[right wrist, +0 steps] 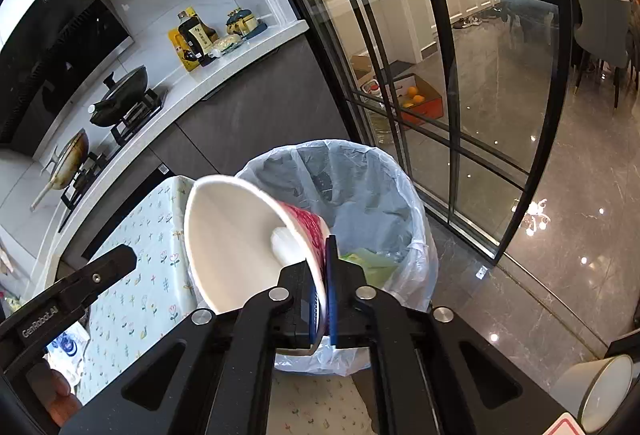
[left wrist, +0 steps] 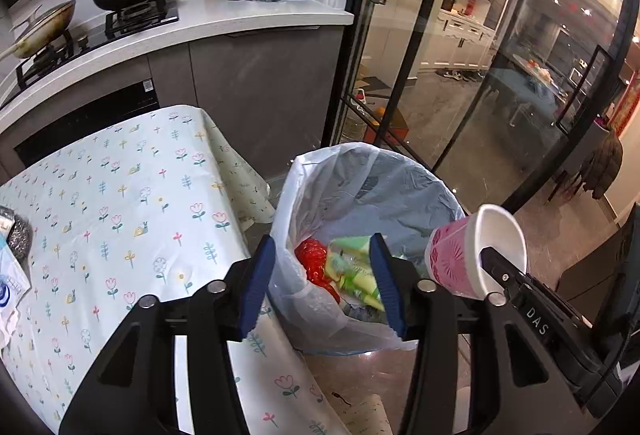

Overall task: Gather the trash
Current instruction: 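Carry the snack bag and pink cup over the bin and release, then move both tools back over the remaining trash on the table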

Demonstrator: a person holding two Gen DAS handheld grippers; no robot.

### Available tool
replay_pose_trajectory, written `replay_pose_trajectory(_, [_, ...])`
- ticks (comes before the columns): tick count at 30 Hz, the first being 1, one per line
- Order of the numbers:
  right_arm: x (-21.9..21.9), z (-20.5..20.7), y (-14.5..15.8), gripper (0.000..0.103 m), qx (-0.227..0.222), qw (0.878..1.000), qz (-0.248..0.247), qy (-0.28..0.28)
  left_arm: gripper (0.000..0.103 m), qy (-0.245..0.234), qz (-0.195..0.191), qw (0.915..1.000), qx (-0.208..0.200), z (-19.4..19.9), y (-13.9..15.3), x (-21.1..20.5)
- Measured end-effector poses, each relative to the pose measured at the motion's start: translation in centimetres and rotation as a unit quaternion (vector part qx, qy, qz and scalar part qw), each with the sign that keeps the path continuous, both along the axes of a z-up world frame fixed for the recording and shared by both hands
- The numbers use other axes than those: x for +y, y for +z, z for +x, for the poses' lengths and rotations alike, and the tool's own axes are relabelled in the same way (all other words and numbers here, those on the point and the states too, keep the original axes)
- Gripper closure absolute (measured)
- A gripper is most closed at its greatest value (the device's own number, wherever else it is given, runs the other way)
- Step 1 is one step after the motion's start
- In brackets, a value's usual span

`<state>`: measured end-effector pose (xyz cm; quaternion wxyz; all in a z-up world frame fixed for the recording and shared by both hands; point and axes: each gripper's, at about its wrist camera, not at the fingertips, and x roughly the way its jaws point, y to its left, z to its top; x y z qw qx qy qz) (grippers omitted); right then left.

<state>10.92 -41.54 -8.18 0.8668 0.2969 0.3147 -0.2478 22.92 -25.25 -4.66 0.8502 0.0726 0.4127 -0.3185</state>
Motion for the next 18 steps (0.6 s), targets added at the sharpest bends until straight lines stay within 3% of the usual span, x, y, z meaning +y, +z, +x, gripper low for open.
replay_pose_trajectory(4, [0.3, 0.4, 0.0, 0.084, -0.001, 1.0, 0.0, 0.003, 0.049, 0.007, 0.0, 1.0, -0.007, 0.2, 0.3, 0.9])
replay_pose_trajectory(8, [1.2, 0.4, 0.6, 0.064, -0.007, 1.0, -0.008, 0.003, 0.037, 0.019, -0.002, 0.9998, -0.01, 0.3, 0.6, 1.8])
replay_pose_trajectory(18, [4.0, 0.8, 2.3, 0.061, -0.01, 0.999, -0.025, 0.027, 0.033, 0.037, -0.008, 0.9991, -0.019, 0.3, 1.6, 4.7])
